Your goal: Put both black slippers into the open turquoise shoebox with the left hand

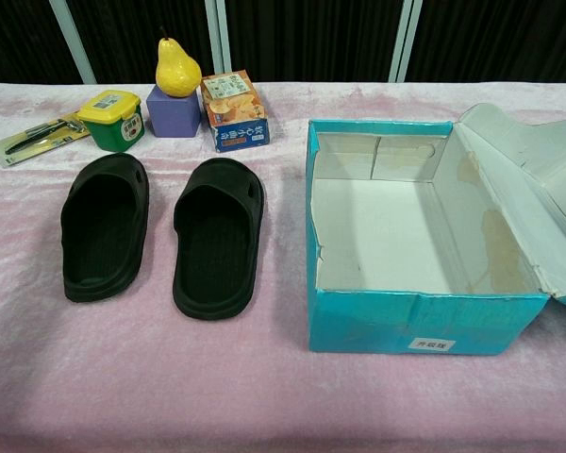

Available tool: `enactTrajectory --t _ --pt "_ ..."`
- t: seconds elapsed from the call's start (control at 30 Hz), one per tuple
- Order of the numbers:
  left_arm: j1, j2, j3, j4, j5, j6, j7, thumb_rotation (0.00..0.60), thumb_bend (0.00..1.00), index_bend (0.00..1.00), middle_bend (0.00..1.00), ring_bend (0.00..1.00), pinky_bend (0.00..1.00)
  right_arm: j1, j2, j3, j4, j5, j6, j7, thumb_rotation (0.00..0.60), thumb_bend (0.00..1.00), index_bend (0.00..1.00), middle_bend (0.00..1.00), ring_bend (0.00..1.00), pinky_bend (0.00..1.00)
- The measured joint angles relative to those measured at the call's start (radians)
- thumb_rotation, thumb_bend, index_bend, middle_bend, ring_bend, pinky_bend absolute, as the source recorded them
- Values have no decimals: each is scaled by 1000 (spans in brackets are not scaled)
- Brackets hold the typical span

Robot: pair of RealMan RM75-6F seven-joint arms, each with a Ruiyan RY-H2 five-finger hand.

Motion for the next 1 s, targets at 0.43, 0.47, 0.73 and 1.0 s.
enactTrajectory --t 0.43,0.47,0.73,1.0 --pt "-41 -13 -19 -12 -12 -37 70 600 0 159 129 100 166 -1 -5 -4 4 6 -5 -3 600 111 124 65 0 39" --pt "-47 -14 -22 -17 -12 -41 81 600 0 166 134 107 165 -1 -6 -4 6 6 -4 -1 600 111 124 66 0 39" --pt "-156 -27 -79 -75 -80 -163 174 600 0 163 145 143 165 -5 -13 -8 15 -7 8 13 600 111 124 65 0 39" --pt "-319 -64 -161 -89 -273 -351 229 600 0 92 114 141 164 -18 -8 -17 12 -20 29 16 600 110 123 65 0 38"
